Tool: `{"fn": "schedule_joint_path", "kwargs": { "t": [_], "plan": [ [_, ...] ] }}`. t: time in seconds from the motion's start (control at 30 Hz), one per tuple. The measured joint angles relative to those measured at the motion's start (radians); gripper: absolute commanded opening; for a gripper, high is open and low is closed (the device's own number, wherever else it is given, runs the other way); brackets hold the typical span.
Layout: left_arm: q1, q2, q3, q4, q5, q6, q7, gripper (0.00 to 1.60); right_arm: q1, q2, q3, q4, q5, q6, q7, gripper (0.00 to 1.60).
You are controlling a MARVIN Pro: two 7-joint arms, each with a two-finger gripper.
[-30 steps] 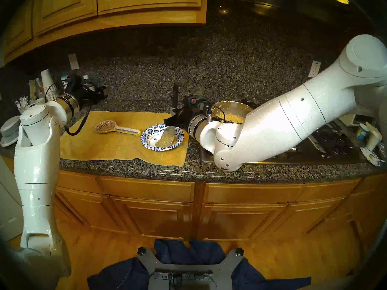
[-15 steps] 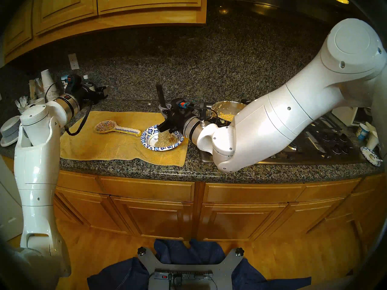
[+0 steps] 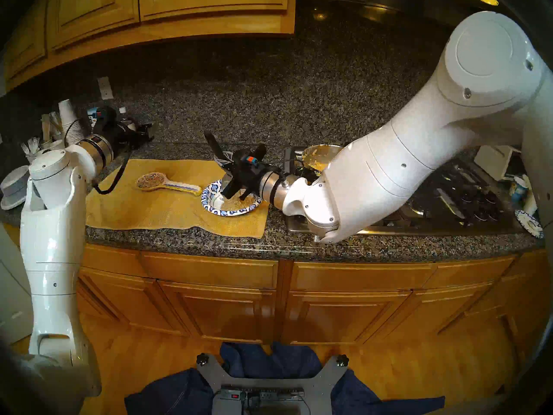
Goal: Scoop oatmeal into bowl
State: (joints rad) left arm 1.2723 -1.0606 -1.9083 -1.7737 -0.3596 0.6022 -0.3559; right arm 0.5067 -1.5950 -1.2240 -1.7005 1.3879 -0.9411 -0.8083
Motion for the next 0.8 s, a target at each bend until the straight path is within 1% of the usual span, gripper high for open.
{"fn": "schedule_joint_path", "kwargs": {
  "t": [0.03,0.23,0.33,0.4,0.47,0.63,0.8],
  "plan": [
    [0.0,0.0,0.0,0.0,0.0,0.0,0.0,1.6,-0.001,-0.01,-0.017,0.009,-0.035,0.002,-0.013,0.0],
    [0.0,0.001,0.0,0.0,-0.001,0.0,0.001,1.6,-0.006,-0.035,-0.055,0.035,-0.131,0.013,-0.06,0.0],
    [0.001,0.001,0.0,0.0,-0.001,0.0,0.001,1.6,-0.01,-0.048,-0.074,0.053,-0.187,0.03,-0.095,0.0],
    [0.001,0.001,0.0,0.0,-0.001,0.0,0.001,1.6,-0.012,-0.052,-0.079,0.058,-0.205,0.036,-0.107,0.0],
    [0.001,0.001,0.001,0.0,-0.001,0.0,0.001,1.6,-0.015,-0.059,-0.09,0.073,-0.249,0.051,-0.122,0.0],
    [0.001,0.001,0.001,0.0,-0.002,0.0,0.002,1.6,-0.022,-0.065,-0.098,0.099,-0.327,0.079,-0.15,0.0],
    [0.001,0.002,0.001,0.0,-0.002,0.0,0.002,1.6,-0.026,-0.061,-0.094,0.121,-0.39,0.103,-0.176,0.0]
  ]
}}
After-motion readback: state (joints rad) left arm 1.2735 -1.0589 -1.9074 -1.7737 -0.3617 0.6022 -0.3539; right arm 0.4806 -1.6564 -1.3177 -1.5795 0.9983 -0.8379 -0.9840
